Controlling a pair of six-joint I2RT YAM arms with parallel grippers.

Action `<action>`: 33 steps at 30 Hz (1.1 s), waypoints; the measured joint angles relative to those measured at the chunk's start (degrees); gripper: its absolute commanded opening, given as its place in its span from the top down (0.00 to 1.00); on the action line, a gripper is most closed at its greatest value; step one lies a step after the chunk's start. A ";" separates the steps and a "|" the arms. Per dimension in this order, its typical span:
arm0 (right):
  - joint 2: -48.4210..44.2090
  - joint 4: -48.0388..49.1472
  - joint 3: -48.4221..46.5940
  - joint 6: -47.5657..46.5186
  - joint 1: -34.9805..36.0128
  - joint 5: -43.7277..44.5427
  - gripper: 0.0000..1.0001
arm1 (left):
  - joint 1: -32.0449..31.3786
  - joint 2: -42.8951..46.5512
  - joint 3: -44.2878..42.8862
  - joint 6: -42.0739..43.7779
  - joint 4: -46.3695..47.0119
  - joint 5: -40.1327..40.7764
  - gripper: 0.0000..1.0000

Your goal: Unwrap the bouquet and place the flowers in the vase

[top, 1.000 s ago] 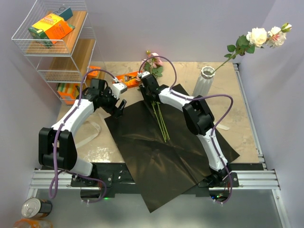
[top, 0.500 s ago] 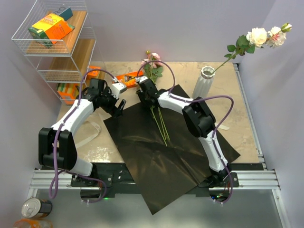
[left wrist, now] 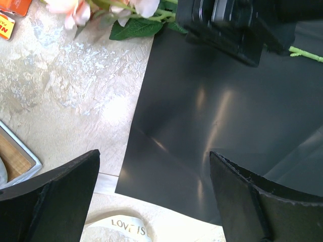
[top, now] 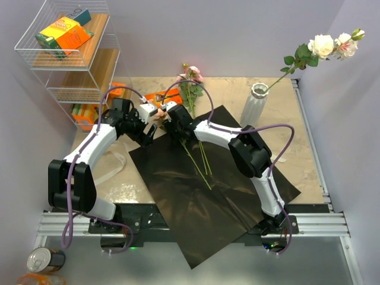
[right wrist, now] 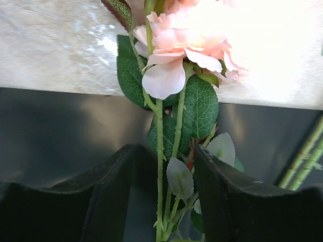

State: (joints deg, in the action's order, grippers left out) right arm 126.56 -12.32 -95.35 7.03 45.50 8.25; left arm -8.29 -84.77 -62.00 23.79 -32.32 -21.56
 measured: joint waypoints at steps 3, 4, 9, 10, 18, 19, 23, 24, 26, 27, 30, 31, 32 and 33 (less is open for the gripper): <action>-0.17 -0.33 0.15 -0.44 -0.59 0.26 0.29 | 0.04 0.00 0.00 0.00 0.02 0.00 0.07; -0.59 -0.35 0.57 -0.61 -0.72 0.39 0.28 | 0.07 0.00 0.00 0.00 0.02 0.00 0.07; -7.50 -0.59 5.01 -1.25 -0.85 1.27 0.27 | 0.44 0.00 0.00 0.02 0.02 -0.02 0.07; -8.92 -0.55 5.18 -1.33 -0.85 1.31 0.27 | 0.55 0.00 0.00 0.02 0.02 -0.02 0.07; -18.29 0.11 5.53 -2.43 -0.85 1.75 0.36 | 0.81 0.00 0.00 0.02 0.02 -0.11 0.07; -18.29 0.13 5.90 -2.58 -0.85 1.77 0.36 | 0.81 0.00 0.00 0.00 0.02 -0.11 0.07; -18.40 0.07 12.37 -2.51 -0.85 1.70 0.37 | 0.83 0.00 0.00 0.02 0.00 -0.17 0.07; -18.43 -0.42 13.81 -2.51 -0.85 1.68 0.37 | 0.85 0.00 0.00 0.02 0.00 -0.17 0.07; -18.71 -1.90 16.98 -2.29 -0.85 1.66 0.37 | 0.85 0.00 0.00 0.02 -0.02 -0.20 0.07; -18.95 -2.47 17.68 -2.23 -0.85 1.64 0.37 | 0.85 0.00 0.00 0.02 -0.02 -0.24 0.07; -21.51 -3.41 20.48 -1.88 -0.85 0.85 0.37 | 0.94 0.00 0.00 0.04 -0.11 -0.37 0.07; -23.15 -3.54 21.44 -1.68 -0.85 0.33 0.37 | 0.98 0.00 0.00 0.07 -0.13 -0.39 0.07; -24.96 -3.45 22.38 -1.51 -0.83 -0.31 0.37 | 1.05 0.00 0.00 0.24 -0.15 -0.48 0.07; -26.67 -3.10 23.21 -1.38 -0.81 -0.79 0.37 | 1.09 0.00 0.00 0.39 -0.17 -0.55 0.07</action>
State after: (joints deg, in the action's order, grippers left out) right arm 99.90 -15.42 -72.14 5.65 44.69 7.46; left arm -7.20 -84.77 -62.00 24.18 -32.49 -22.11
